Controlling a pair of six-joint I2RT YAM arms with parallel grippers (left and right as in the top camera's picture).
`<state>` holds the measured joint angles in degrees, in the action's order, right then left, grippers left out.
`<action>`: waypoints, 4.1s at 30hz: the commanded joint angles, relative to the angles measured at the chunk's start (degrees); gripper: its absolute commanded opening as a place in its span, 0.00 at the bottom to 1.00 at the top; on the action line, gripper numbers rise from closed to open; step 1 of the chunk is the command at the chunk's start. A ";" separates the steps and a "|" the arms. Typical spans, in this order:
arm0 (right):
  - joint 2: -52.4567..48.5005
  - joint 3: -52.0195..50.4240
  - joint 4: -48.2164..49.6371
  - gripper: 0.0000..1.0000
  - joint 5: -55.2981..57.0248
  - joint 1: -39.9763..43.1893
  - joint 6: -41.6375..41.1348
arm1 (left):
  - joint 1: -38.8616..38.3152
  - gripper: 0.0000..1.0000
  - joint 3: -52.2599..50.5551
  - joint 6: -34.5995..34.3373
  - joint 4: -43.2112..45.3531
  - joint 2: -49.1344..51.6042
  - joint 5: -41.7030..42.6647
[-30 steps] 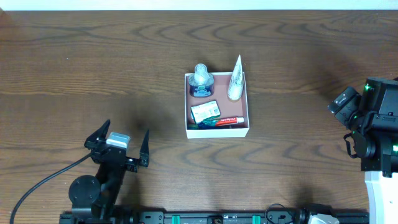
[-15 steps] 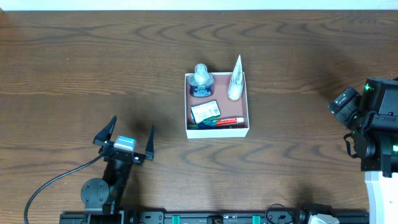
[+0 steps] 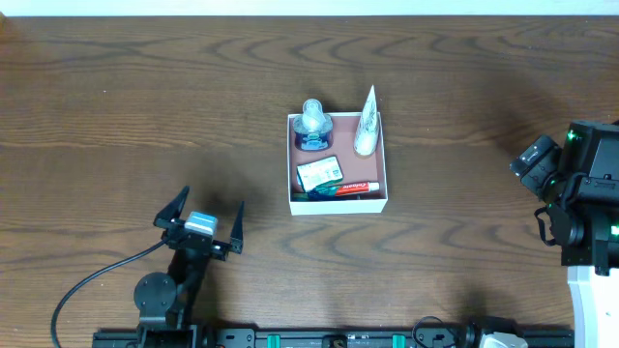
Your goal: Pack container
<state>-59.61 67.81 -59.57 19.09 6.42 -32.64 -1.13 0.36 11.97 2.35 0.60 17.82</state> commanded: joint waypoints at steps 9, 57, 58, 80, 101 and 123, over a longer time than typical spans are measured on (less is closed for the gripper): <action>-0.02 0.33 -0.07 0.99 0.81 0.33 -0.72 | 0.39 0.98 -0.13 -0.26 -5.31 -0.52 -2.23; 10.86 -1.09 -0.04 0.99 0.83 -3.76 -0.70 | 0.42 0.98 -0.13 -0.26 -5.11 -0.31 -2.19; 12.70 -1.46 -0.07 0.99 0.87 -4.22 -0.68 | 0.42 0.98 -0.13 -0.26 -5.11 -0.31 -2.19; 46.86 -42.75 45.88 0.99 -23.85 -6.49 18.69 | 0.42 0.98 -0.13 -0.26 -5.11 -0.31 -2.19; 59.30 -64.22 66.12 0.99 -22.80 -9.86 19.61 | 0.42 0.98 -0.13 -0.26 -5.11 -0.31 -2.19; 59.30 -67.54 55.49 0.99 -21.64 -9.68 23.39 | 0.42 0.98 -0.13 -0.26 -5.11 -0.31 -2.19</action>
<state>-0.64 0.40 -3.64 -3.88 -2.87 -11.16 -1.10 1.26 11.97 -0.71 0.58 15.66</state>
